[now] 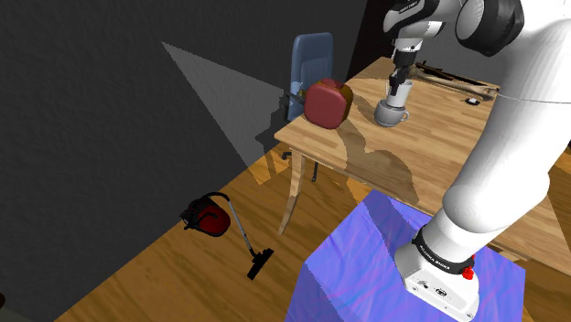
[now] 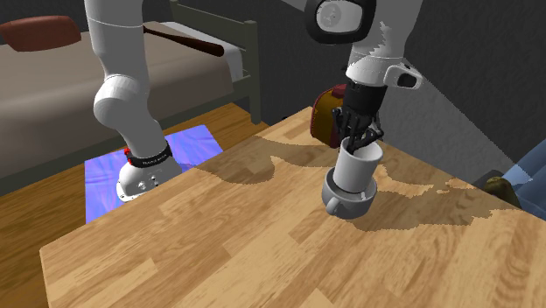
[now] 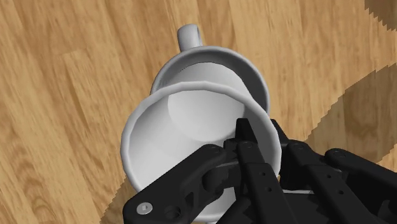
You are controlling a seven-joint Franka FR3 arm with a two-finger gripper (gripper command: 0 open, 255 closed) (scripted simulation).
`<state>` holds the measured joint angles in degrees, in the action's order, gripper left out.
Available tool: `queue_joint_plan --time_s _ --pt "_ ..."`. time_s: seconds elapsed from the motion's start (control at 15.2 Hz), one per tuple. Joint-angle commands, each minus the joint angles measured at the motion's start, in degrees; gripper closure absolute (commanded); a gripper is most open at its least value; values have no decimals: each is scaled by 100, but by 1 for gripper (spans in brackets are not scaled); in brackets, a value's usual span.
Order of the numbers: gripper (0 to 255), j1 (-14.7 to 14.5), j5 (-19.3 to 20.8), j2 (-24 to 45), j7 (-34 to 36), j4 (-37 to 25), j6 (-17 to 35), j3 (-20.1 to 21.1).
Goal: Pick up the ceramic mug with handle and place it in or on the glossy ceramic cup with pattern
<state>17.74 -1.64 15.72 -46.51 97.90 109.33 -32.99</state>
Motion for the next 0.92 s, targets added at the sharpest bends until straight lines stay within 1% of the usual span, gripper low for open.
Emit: queue_joint_plan --time_s 0.0,0.33,0.4,0.73,0.86 --pt "255 2 -4 5 -3 6 14 0" --pt "255 2 -4 5 -3 6 14 0" --pt "0 2 -3 5 -2 6 14 0" --pt "0 2 -3 5 -3 6 14 0" --pt "0 -13 28 -49 18 -316 -355 -7"
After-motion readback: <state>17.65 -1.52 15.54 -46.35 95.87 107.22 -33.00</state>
